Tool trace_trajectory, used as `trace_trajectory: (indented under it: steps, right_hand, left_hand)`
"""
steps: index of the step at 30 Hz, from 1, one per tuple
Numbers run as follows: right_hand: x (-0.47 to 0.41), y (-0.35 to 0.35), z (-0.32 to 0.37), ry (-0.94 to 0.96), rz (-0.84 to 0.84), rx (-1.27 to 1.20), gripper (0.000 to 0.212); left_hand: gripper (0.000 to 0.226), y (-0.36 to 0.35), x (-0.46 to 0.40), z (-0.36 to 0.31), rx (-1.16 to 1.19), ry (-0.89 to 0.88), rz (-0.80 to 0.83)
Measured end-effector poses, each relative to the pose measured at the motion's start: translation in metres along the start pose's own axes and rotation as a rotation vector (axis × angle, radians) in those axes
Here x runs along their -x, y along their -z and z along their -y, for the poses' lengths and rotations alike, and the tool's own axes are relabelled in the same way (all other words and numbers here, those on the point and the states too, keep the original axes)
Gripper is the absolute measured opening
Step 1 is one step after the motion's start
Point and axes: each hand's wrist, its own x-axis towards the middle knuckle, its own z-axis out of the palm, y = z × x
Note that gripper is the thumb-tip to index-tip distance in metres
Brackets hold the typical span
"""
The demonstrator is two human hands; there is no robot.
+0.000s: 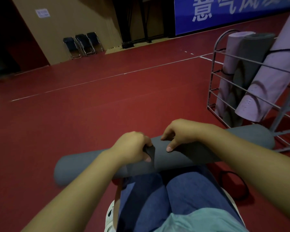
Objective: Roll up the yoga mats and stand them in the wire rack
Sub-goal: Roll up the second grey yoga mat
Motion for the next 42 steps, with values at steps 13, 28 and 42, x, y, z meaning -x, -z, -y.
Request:
trace_trajectory:
  steps: [13, 28, 42]
  right_hand:
    - [0.011, -0.032, -0.007, -0.010, -0.282, 0.110, 0.054]
    - [-0.025, 0.001, -0.019, 0.007, -0.083, 0.049, 0.049]
    - [-0.037, -0.026, -0.018, 0.053, -0.199, 0.332, 0.083]
  left_hand:
    - [0.044, 0.014, -0.036, 0.029, 0.305, 0.029, 0.180]
    - [0.062, 0.000, -0.010, 0.025, -0.020, 0.019, -0.002]
    - [0.078, -0.025, -0.016, 0.029, -0.153, 0.079, -0.121]
